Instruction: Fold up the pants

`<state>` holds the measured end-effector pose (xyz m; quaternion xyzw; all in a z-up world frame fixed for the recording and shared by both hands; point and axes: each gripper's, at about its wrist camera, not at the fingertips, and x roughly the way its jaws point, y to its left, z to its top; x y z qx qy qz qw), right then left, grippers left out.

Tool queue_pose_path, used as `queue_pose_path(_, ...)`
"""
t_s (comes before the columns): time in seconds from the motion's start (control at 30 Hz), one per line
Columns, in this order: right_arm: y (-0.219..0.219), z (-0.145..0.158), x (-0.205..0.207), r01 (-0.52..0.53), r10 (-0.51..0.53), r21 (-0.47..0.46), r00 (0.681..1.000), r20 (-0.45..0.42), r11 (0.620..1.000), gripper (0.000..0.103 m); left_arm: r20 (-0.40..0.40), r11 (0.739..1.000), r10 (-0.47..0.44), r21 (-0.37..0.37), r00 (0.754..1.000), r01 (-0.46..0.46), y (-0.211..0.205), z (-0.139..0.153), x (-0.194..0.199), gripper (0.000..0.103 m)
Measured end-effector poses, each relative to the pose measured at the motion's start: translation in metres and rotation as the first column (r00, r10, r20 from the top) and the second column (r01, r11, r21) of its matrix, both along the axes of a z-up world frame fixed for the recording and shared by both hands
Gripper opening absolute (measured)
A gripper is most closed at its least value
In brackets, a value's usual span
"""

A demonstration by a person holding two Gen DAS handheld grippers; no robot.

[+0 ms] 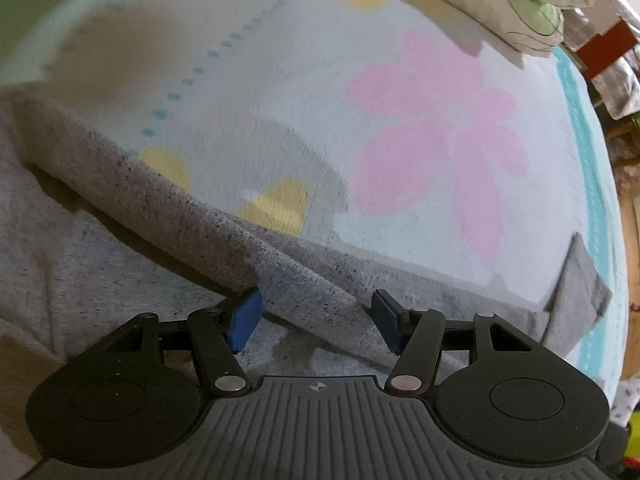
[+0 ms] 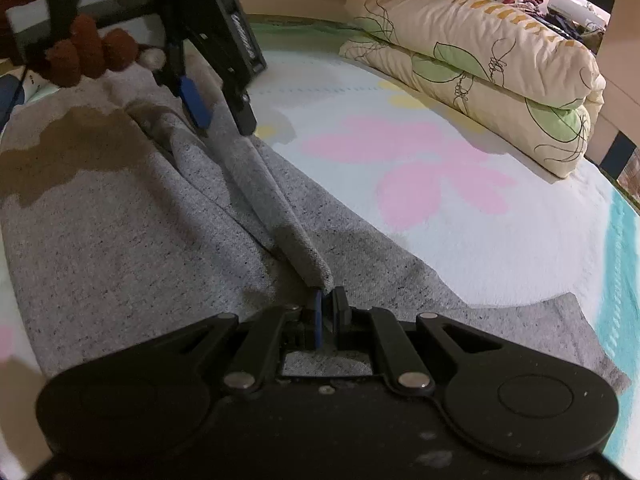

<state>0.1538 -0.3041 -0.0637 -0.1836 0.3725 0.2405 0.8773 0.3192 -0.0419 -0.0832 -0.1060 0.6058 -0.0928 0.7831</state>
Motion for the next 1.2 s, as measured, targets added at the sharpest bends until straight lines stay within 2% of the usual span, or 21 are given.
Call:
queue_pose_path(0.2, 0.002, 0.000, -0.004, -0.017, 0.018, -0.020, 1.000, 0.012, 1.000, 0.006, 0.007, 1.000, 0.027, -0.015, 1.000, -0.027, -0.001, 0.001, 0.005, 0.059)
queue_pose_path(0.33, 0.003, -0.001, -0.009, -0.018, 0.019, -0.025, 1.000, 0.019, 1.000, 0.006, -0.024, 0.999, 0.013, 0.035, 1.000, -0.012, -0.008, -0.006, 0.011, 0.059)
queue_pose_path(0.37, 0.003, -0.001, -0.010, -0.018, 0.019, -0.026, 1.000, 0.021, 0.999, 0.006, -0.023, 0.999, -0.001, 0.050, 1.000, 0.003, -0.013, -0.009, 0.012, 0.050)
queue_pose_path(0.4, 0.004, -0.001, -0.012, -0.016, 0.017, -0.027, 1.000, 0.022, 1.000, 0.006, 0.000, 0.999, 0.000, 0.053, 1.000, 0.000, -0.013, -0.009, 0.010, 0.016)
queue_pose_path(0.43, 0.004, -0.001, -0.012, -0.014, 0.014, -0.026, 1.000, 0.023, 1.000, 0.006, 0.034, 0.999, 0.016, 0.030, 0.999, -0.017, -0.010, -0.007, 0.006, 0.007)
queue_pose_path(0.53, 0.005, 0.002, -0.016, 0.003, -0.002, -0.025, 0.999, 0.040, 1.000, 0.006, 0.136, 0.994, 0.076, -0.092, 0.988, -0.064, 0.006, 0.010, -0.012, 0.007)
queue_pose_path(0.57, 0.005, 0.006, -0.018, 0.010, -0.009, -0.020, 0.999, 0.050, 1.000, 0.006, 0.168, 0.991, 0.086, -0.111, 0.982, -0.068, 0.010, 0.019, -0.020, 0.004)
queue_pose_path(0.63, 0.004, 0.014, -0.022, 0.027, -0.026, -0.011, 0.997, 0.075, 1.000, 0.006, 0.234, 0.993, 0.083, -0.099, 0.969, -0.061, 0.014, 0.041, -0.039, 0.003)
queue_pose_path(0.73, 0.004, 0.029, -0.033, 0.051, -0.051, 0.001, 0.993, 0.106, 0.999, 0.003, 0.354, 0.997, 0.044, -0.082, 0.934, -0.016, 0.021, 0.074, -0.081, 0.003)
queue_pose_path(0.83, 0.002, 0.041, -0.052, 0.062, -0.064, 0.021, 0.991, 0.115, 0.998, 0.003, 0.395, 0.995, 0.017, -0.099, 0.918, 0.024, 0.033, 0.086, -0.118, 0.003)
queue_pose_path(0.93, 0.001, 0.041, -0.073, 0.077, -0.080, 0.037, 0.993, 0.087, 0.996, 0.003, 0.400, 0.995, -0.004, -0.088, 0.916, 0.042, 0.038, 0.074, -0.159, 0.003)
queue_pose_path(1.03, -0.004, 0.037, -0.086, 0.159, -0.161, 0.102, 0.987, 0.015, 0.982, 0.004, 0.372, 0.997, -0.013, -0.066, 0.928, 0.040, 0.039, 0.053, -0.185, 0.003)
queue_pose_path(1.1, -0.010, 0.037, -0.090, 0.247, -0.246, 0.143, 0.969, -0.026, 0.958, 0.006, 0.348, 0.998, -0.026, -0.046, 0.937, 0.045, 0.037, 0.037, -0.196, 0.003)
queue_pose_path(1.2, -0.022, 0.041, -0.086, 0.383, -0.379, 0.204, 0.924, -0.059, 0.901, 0.015, 0.315, 0.998, -0.022, -0.043, 0.949, 0.037, 0.035, 0.014, -0.200, 0.003)
